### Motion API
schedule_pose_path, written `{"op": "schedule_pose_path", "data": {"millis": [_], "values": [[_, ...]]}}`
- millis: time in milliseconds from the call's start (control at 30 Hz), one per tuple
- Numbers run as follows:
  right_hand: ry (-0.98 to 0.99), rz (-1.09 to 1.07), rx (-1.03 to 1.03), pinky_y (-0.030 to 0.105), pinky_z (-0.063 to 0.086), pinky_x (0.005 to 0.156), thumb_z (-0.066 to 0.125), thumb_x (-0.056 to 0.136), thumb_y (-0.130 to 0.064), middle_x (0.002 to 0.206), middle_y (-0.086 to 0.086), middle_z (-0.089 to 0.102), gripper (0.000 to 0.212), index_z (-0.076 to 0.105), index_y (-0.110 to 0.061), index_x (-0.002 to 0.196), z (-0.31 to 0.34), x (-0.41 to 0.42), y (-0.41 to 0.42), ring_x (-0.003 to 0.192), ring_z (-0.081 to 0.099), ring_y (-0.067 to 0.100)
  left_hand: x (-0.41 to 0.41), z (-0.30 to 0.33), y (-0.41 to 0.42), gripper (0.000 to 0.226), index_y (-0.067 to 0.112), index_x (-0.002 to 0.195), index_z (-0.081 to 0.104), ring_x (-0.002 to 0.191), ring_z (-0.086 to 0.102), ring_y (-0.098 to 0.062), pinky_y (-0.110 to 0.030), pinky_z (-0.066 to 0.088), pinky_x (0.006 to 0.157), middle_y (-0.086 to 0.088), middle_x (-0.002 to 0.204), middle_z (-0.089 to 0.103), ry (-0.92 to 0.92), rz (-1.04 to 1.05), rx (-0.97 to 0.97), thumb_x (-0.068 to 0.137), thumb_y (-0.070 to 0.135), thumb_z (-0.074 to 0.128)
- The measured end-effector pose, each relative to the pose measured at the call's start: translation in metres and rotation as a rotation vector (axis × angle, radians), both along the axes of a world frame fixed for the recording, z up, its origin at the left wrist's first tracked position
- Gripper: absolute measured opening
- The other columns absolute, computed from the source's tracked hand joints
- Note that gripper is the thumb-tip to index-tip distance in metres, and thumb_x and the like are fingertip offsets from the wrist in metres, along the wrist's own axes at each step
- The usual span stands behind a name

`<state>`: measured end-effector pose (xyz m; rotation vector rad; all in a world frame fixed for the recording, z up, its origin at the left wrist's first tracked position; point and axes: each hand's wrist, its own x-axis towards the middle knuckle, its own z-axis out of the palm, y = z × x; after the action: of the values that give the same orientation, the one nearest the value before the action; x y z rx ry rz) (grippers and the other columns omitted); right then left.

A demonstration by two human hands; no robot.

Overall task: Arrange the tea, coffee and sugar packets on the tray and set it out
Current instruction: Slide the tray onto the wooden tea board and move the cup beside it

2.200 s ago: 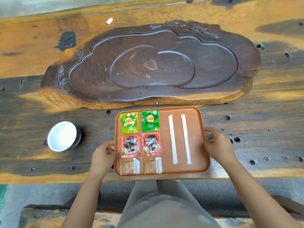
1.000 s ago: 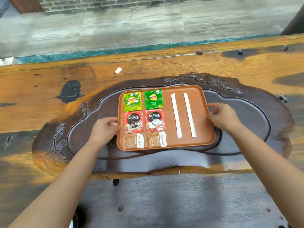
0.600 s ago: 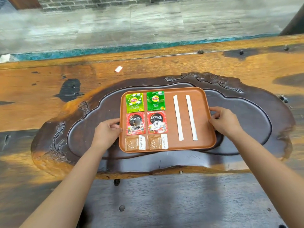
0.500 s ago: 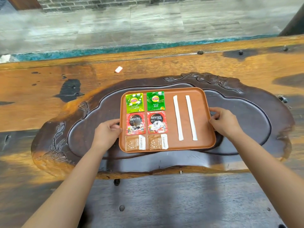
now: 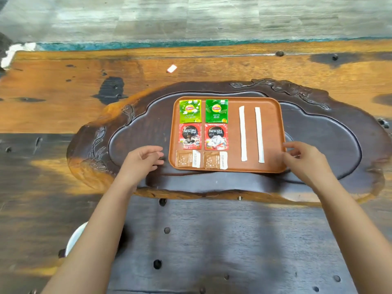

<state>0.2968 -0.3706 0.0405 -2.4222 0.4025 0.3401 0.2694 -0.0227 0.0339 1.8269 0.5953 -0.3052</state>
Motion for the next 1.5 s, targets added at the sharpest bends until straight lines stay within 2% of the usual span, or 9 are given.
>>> {"op": "schedule_pose_path", "data": {"millis": [100,233,433,633,767,933,1000,1100,1500], "values": [[-0.068,0.092,0.036,0.028,0.037,0.069,0.055,0.084,-0.011,0.083,0.006,0.065,0.025,0.065,-0.015,0.107,0.004,-0.045,0.039,0.078,0.057,0.024,-0.045,0.008,-0.002,0.017,0.016,0.096,0.064,0.077,0.065,-0.015,-0.031,0.049,0.081,-0.008,0.094,0.067,-0.102,0.026,0.089,0.091,0.006,0.051],[-0.128,0.305,-0.016,0.037,0.047,0.076,0.06,0.083,-0.01,0.093,0.012,0.068,0.02,0.066,-0.011,0.102,-0.013,-0.104,0.091,0.09,0.06,0.031,-0.12,0.006,0.007,0.015,0.012,0.099,0.066,0.084,0.06,-0.018,-0.023,0.045,0.08,-0.004,0.094,0.067,-0.301,-0.16,0.622,0.088,0.01,0.054],[-0.222,0.609,-0.193,0.044,0.053,0.071,0.073,0.071,-0.006,0.098,0.015,0.067,0.031,0.066,-0.006,0.102,-0.046,-0.149,0.138,0.091,0.061,0.038,-0.185,0.002,0.045,0.033,0.0,0.102,0.064,0.09,0.064,-0.037,-0.046,0.052,0.078,-0.018,0.097,0.069,-0.167,-0.313,0.941,0.084,0.019,0.045],[-0.241,0.936,-0.292,0.051,0.043,0.096,0.069,0.077,-0.017,0.127,0.016,0.058,0.045,0.057,-0.011,0.12,-0.079,-0.153,0.152,0.12,0.051,0.036,-0.219,-0.007,0.106,0.045,-0.005,0.122,0.051,0.106,0.055,-0.044,-0.053,0.049,0.085,-0.026,0.12,0.058,-0.023,-0.301,1.049,0.079,0.011,0.053],[-0.162,1.063,-0.376,0.051,0.032,0.107,0.038,0.089,-0.04,0.144,0.011,0.044,0.05,0.045,-0.019,0.134,-0.094,-0.149,0.151,0.134,0.038,0.03,-0.233,-0.019,0.129,0.048,-0.004,0.125,0.048,0.113,0.05,-0.04,-0.05,0.042,0.097,-0.024,0.122,0.058,0.08,-0.244,0.923,0.083,0.012,0.065],[-0.139,1.107,-0.38,0.046,0.009,0.115,0.025,0.092,-0.047,0.153,0.006,0.027,0.056,0.029,-0.024,0.143,-0.106,-0.145,0.144,0.142,0.019,0.025,-0.239,-0.021,0.151,0.021,0.019,0.111,0.059,0.101,0.054,-0.013,-0.032,0.042,0.083,-0.002,0.111,0.061,0.084,-0.067,0.509,0.094,0.017,0.046],[-0.129,1.096,-0.37,0.046,0.01,0.115,0.026,0.092,-0.046,0.152,0.007,0.028,0.056,0.029,-0.023,0.143,-0.106,-0.145,0.144,0.141,0.019,0.025,-0.239,-0.022,0.158,0.016,0.026,0.096,0.063,0.085,0.06,-0.005,-0.027,0.044,0.075,0.007,0.091,0.067,0.126,-0.02,0.323,0.094,0.02,0.049],[-0.122,1.088,-0.35,0.046,0.01,0.113,0.028,0.091,-0.045,0.151,0.008,0.031,0.055,0.032,-0.023,0.142,-0.105,-0.145,0.145,0.14,0.023,0.026,-0.242,-0.031,0.159,0.017,0.016,0.083,0.061,0.069,0.057,-0.021,-0.032,0.042,0.067,0.0,0.068,0.067,0.146,0.038,0.078,0.094,0.019,0.048],[-0.142,1.078,-0.303,0.054,0.024,0.112,0.035,0.089,-0.045,0.15,0.007,0.034,0.056,0.033,-0.024,0.141,-0.109,-0.143,0.142,0.139,0.027,0.027,-0.17,-0.026,0.151,0.026,0.023,0.074,0.059,0.054,0.046,-0.004,-0.013,0.041,0.054,0.012,0.057,0.058,-0.179,0.173,-0.261,0.093,0.015,0.043]]}}
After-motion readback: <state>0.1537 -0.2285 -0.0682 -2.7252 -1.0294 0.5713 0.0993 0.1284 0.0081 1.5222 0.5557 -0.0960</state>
